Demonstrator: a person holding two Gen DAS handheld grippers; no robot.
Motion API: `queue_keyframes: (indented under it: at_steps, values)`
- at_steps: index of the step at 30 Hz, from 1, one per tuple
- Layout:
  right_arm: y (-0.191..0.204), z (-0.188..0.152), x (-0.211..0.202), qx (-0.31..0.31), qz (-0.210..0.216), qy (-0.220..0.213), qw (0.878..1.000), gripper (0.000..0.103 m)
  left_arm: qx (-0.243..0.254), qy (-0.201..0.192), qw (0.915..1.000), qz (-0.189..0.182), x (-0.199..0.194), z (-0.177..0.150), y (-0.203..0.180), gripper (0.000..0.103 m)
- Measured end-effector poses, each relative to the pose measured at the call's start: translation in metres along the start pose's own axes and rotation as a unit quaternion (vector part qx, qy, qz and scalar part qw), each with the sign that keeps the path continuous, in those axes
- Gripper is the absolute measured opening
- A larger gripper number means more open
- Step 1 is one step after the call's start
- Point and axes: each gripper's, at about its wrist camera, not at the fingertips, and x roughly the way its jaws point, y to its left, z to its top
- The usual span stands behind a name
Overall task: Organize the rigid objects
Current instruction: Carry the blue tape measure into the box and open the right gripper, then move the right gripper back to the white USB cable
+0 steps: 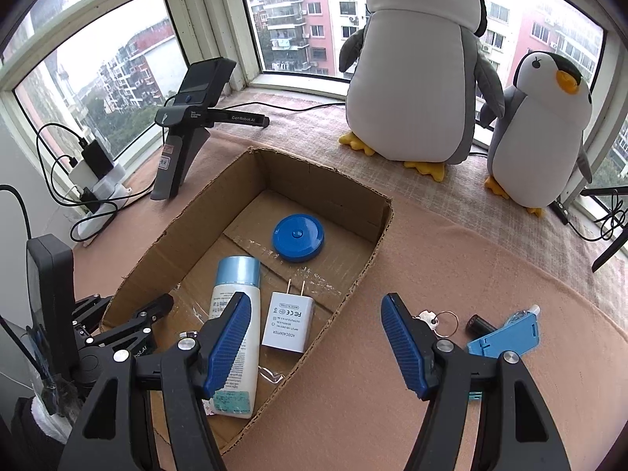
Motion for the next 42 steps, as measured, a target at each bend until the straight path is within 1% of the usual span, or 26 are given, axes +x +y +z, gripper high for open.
queue_keyframes:
  at_steps: [6, 11, 17, 22, 24, 26, 29, 33, 34, 35, 38, 42]
  values:
    - [-0.033, -0.017, -0.017, 0.030, -0.005, -0.004, 1.000, 0.065, 0.001, 0.000, 1.0000, 0.001, 0.000, 0.001, 0.000, 0.027]
    - [-0.079, -0.036, -0.031, 0.075, -0.012, 0.002, 0.997, 0.065, 0.001, 0.000, 1.0000, 0.001, 0.000, 0.001, 0.000, 0.027]
    - [-0.138, -0.058, -0.037, 0.142, -0.023, 0.016, 0.989, 0.065, 0.003, 0.000, 1.0000, 0.003, 0.000, 0.002, 0.000, 0.027]
    - [-0.170, -0.063, -0.035, 0.187, -0.022, 0.017, 0.982, 0.065, 0.006, 0.000, 1.0000, 0.006, 0.001, 0.002, 0.000, 0.027]
    - [-0.174, -0.061, -0.032, 0.196, -0.016, 0.018, 0.980, 0.061, 0.006, 0.001, 1.0000, 0.006, 0.002, 0.002, 0.001, 0.027]
    - [-0.174, -0.056, -0.027, 0.193, -0.015, 0.022, 0.981, 0.045, 0.005, 0.000, 1.0000, 0.006, 0.001, 0.002, 0.000, 0.027]
    - [-0.168, -0.047, -0.015, 0.180, -0.013, 0.033, 0.983, 0.034, 0.005, 0.001, 1.0000, 0.006, 0.002, 0.002, 0.000, 0.027]
    - [-0.155, -0.032, 0.002, 0.150, -0.008, 0.048, 0.987, 0.028, 0.005, 0.001, 1.0000, 0.006, 0.002, 0.002, 0.000, 0.027]
    - [-0.151, -0.029, 0.008, 0.143, -0.006, 0.055, 0.988, 0.024, 0.005, 0.001, 1.0000, 0.005, 0.002, 0.003, 0.001, 0.027]
    - [-0.146, -0.026, 0.013, 0.135, -0.004, 0.061, 0.989, 0.022, 0.005, 0.001, 1.0000, 0.006, 0.002, 0.003, 0.000, 0.027]
    - [-0.135, -0.021, 0.027, 0.111, 0.001, 0.078, 0.991, 0.022, 0.005, 0.000, 1.0000, 0.006, 0.003, 0.003, 0.001, 0.027]
    - [-0.133, -0.023, 0.041, 0.110, 0.008, 0.098, 0.989, 0.021, 0.005, 0.000, 1.0000, 0.006, 0.003, 0.003, 0.000, 0.027]
